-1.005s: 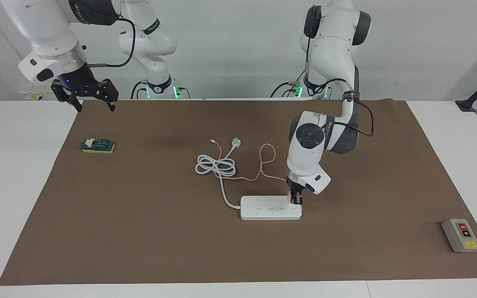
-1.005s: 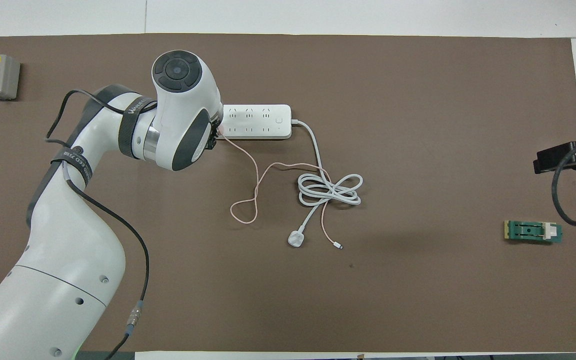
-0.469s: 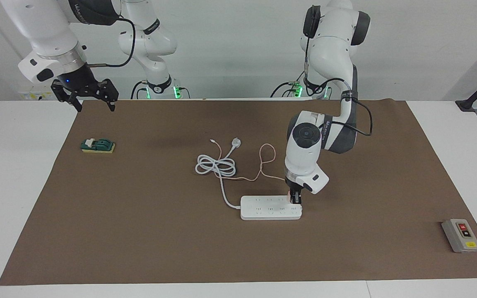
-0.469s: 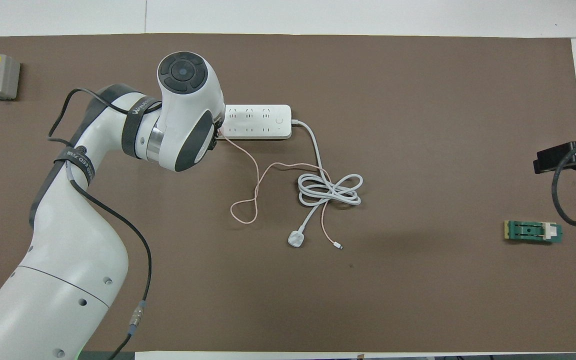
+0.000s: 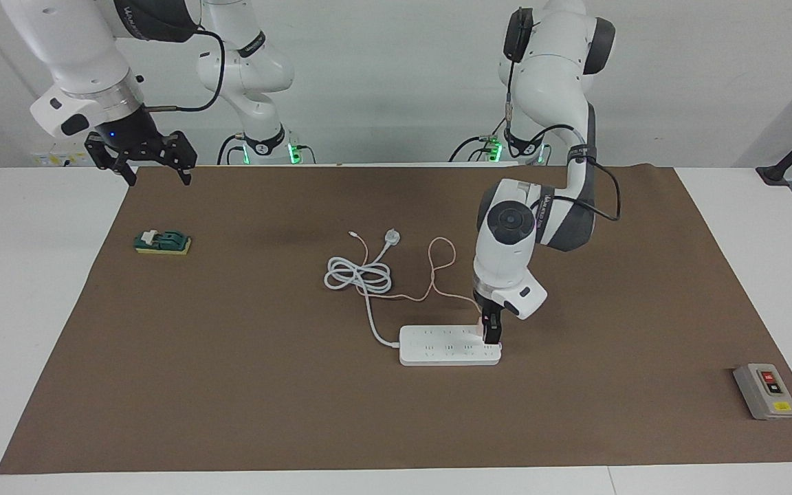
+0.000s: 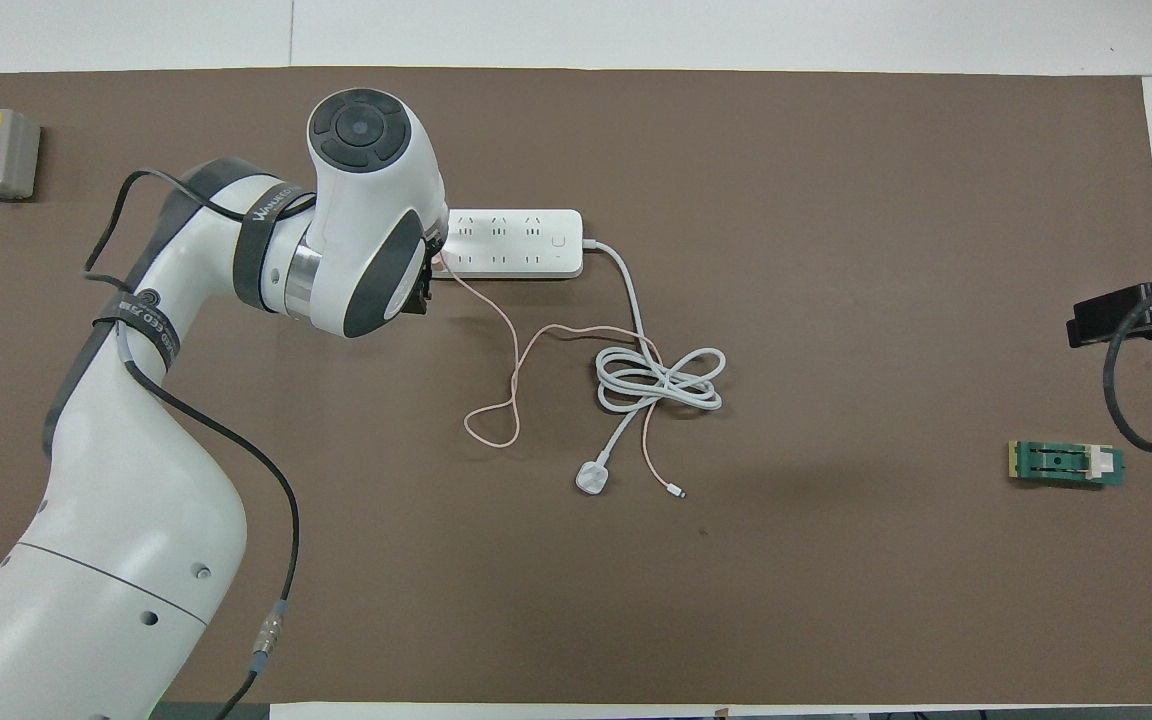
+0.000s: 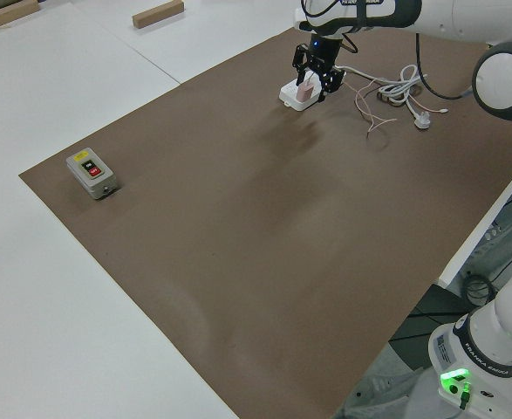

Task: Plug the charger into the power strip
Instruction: 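Open the left gripper and pull it back from the plugged charger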

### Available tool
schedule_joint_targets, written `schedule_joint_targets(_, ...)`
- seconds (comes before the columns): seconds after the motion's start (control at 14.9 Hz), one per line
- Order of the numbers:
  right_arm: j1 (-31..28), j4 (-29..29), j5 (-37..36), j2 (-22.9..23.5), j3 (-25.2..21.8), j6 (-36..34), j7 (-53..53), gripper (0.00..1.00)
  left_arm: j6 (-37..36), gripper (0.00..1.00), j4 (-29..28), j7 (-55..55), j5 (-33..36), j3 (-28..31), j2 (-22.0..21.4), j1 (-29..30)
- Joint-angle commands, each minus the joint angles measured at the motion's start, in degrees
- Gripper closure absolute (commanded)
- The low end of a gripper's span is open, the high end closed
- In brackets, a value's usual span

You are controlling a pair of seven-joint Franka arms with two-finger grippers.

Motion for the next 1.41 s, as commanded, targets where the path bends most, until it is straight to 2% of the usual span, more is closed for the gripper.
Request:
schedule_joint_targets(0.0,-0.91,-0.68,-0.16,-0.91,0.46,0.59,-1.27,0.0,-2.89,0.0,-0.64,4.99,-1.47,0.13,-3.79,0.2)
schedule_joint_targets(0.33,-0.91,-0.68,-0.16,-0.91,0.46,0.59,-1.18,0.0,-6.74,0.0,-0.9,18.06,-1.47,0.3,-9.85,2.3)
schedule_joint_targets(0.67,-0.91,-0.68,-0.16,-0.91,0.46,0.59,-1.27,0.0,-14.05,0.0,-0.46,42.32,-1.38,0.83,-14.69,5.64)
schedule_joint_targets(1.14,-0.74,-0.68,-0.16,-0.91,0.46,0.59,-1.18,0.0,-24.59,0.0,-2.13,86.43,-1.47,0.83,-25.5,16.7)
schedule_joint_targets(1.34,-0.74,-0.68,-0.24,-0.91,0.46,0.59,-1.09,0.0,-27.4,0.0,-4.06,93.85,-1.47,0.92,-29.54,19.18)
